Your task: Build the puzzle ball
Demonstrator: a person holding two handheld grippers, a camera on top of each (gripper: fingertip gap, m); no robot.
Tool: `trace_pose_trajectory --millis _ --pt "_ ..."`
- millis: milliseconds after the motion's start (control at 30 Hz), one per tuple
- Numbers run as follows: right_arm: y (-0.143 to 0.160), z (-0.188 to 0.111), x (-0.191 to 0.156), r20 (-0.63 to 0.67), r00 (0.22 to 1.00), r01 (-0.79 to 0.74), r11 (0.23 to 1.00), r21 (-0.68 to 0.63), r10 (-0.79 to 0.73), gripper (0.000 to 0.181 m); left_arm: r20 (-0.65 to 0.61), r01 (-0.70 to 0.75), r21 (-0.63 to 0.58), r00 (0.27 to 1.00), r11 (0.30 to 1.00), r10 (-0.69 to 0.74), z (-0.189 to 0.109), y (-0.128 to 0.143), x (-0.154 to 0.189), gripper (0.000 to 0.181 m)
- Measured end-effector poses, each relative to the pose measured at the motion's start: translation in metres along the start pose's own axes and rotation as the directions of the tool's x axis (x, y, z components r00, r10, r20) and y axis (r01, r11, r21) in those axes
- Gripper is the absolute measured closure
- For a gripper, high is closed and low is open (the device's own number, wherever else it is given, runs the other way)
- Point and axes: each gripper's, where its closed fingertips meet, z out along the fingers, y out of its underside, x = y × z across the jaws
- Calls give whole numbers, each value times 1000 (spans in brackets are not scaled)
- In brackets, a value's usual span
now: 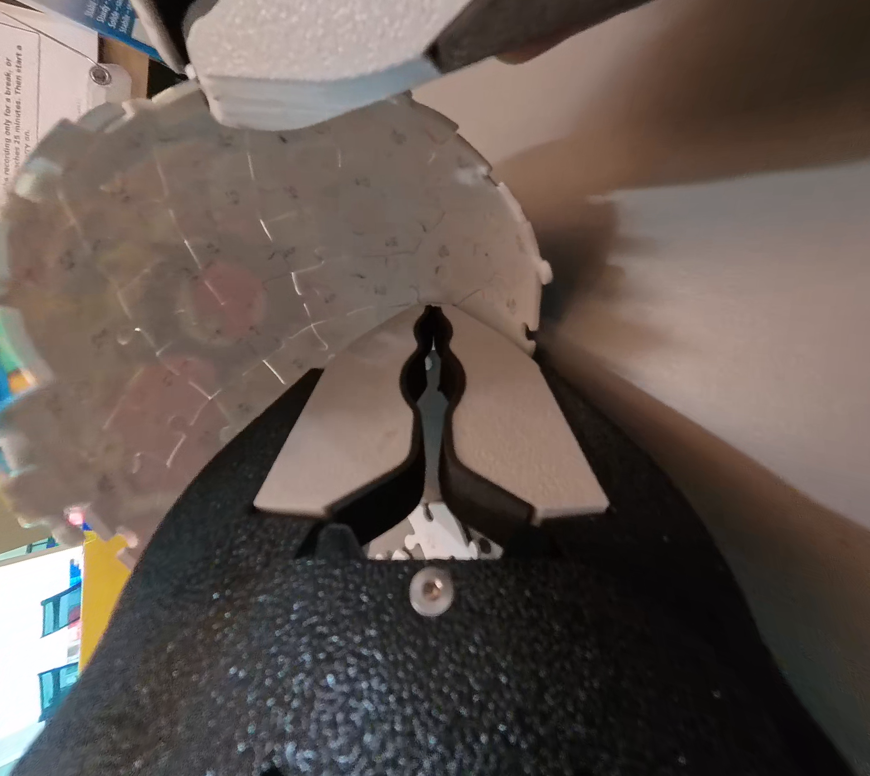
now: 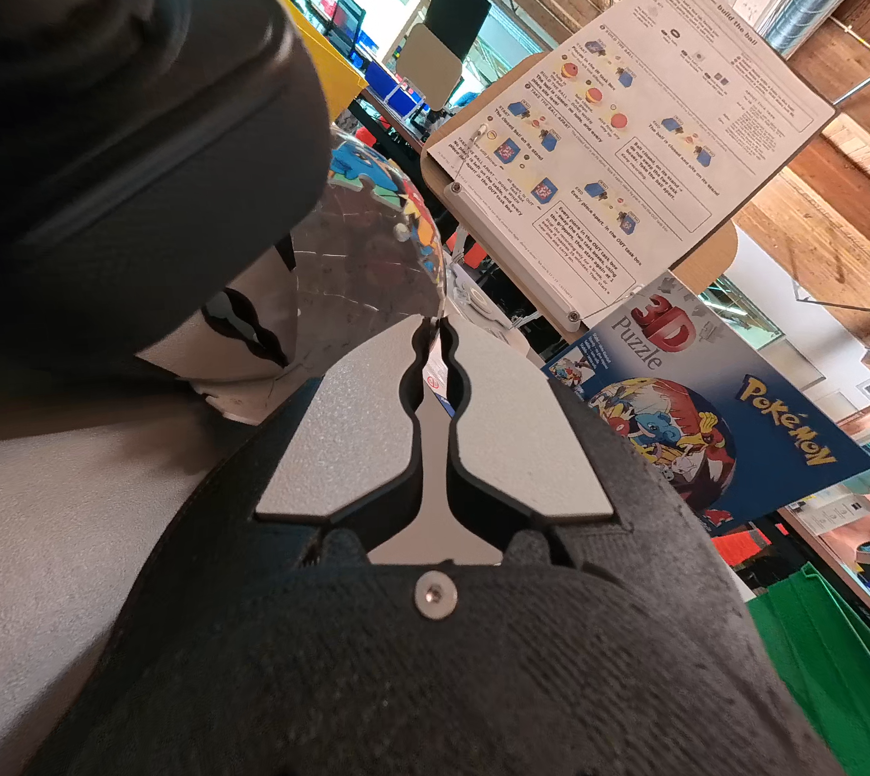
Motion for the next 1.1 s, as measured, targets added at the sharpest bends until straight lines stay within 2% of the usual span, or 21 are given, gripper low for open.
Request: trace_pose_trajectory --millis 100,200,367,467,600,700,800,1100 --pt "1 0 1 -6 1000 10 1000 -7 -10 177 56 47 16 997 999 -48 -2 0 -6 181" --pt "1 0 1 -9 1000 15 1000 -9 -15 177 118 52 53 991 997 -58 -17 -1 -10 181" --pt "1 0 1 -10 1000 18 1000 -7 -18 177 169 25 32 985 999 -30 -41 10 -13 181" --pt "0 -1 1 -9 1000 16 1000 -1 -16 177 145 55 90 987 994 -68 -50 4 -10 181" --pt "-2 -1 0 -10 1000 27 1000 2 -27 177 146 36 56 988 998 -44 -40 -2 -10 181" --pt "-2 -1 0 -10 1000 27 1000 2 -27 177 80 58 35 995 998 -60 -26 -7 -3 181" --pt "-2 -1 0 -8 1000 24 1000 5 -24 177 65 57 -19 996 998 -56 -15 -3 -1 181" --pt "-1 0 0 -3 1000 15 1000 1 -15 177 19 87 -95 996 992 -85 -3 -1 3 181"
